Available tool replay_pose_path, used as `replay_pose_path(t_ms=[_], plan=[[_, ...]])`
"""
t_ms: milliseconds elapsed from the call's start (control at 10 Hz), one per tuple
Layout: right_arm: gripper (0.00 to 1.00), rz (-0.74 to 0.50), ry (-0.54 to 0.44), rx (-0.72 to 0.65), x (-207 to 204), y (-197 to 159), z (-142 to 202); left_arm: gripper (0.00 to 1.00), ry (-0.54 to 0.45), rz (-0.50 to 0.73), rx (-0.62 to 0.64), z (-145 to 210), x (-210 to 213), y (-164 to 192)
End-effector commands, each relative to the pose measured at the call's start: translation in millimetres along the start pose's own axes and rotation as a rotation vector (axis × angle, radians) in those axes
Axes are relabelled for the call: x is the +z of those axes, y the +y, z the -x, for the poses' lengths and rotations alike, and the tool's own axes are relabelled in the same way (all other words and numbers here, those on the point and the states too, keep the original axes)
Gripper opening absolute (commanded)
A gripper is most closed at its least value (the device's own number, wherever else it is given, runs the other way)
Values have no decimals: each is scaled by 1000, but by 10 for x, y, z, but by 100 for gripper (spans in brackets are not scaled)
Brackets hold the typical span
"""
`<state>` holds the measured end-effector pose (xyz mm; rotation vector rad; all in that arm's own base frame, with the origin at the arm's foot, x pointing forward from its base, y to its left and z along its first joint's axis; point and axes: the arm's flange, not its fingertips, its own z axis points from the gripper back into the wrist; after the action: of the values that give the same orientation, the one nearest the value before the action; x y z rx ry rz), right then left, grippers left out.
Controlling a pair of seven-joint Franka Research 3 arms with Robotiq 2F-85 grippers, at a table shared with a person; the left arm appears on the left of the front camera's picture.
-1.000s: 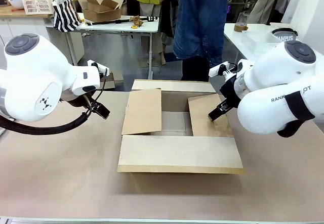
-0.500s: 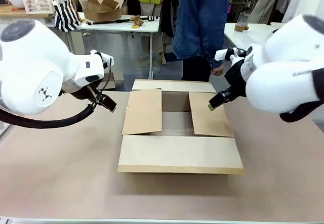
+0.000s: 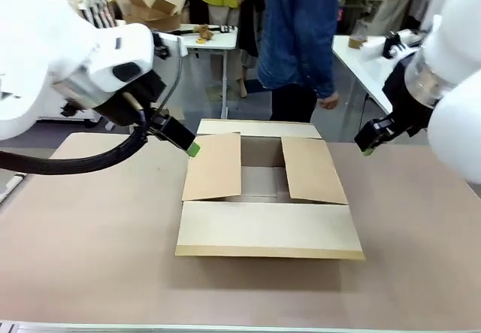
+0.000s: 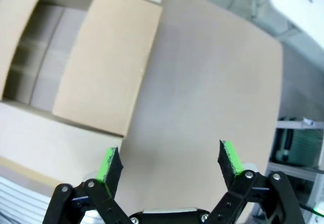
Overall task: Pack the gift set into the box.
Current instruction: Place both hands on the side flaps of the Package Box and spread them outward.
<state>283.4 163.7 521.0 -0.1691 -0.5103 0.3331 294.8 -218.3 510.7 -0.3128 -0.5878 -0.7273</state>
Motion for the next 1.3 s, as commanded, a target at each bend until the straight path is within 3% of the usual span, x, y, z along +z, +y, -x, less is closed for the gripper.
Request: replay_pose_path(t_ms=[0, 100, 200, 300, 400, 500, 700, 900, 1100, 1200], plan=[[100, 26, 4, 4, 76, 16, 48, 100, 3, 15, -15, 4, 53, -70], [100, -281, -2, -49, -56, -83, 2, 100, 126, 308, 44, -9, -12, 14], [100, -509, -7, -260, -93, -226, -17, 100, 178, 537, 159, 12, 87, 165], [100, -857, 11, -394, -70, -368, 9, 100, 198, 773, 275, 29, 205, 321], [100, -1159, 25, -485, -88, -503, 46, 100, 194, 933, 360, 79, 246, 501], [100, -1309, 30, -576, -137, -601, 85, 100, 127, 1023, 412, 122, 243, 636], [100, -1460, 15, -718, -258, -804, 256, 100, -37, 1116, 472, 242, 285, 864], [100, -1549, -96, -771, -374, -1027, 492, 100, -142, 1109, 505, 443, 340, 1083], [100, -1566, -169, -812, -414, -1185, 658, 100, -200, 1018, 567, 658, 431, 1238], [100, -1496, -194, -837, -459, -1247, 704, 100, -211, 962, 594, 741, 477, 1292]])
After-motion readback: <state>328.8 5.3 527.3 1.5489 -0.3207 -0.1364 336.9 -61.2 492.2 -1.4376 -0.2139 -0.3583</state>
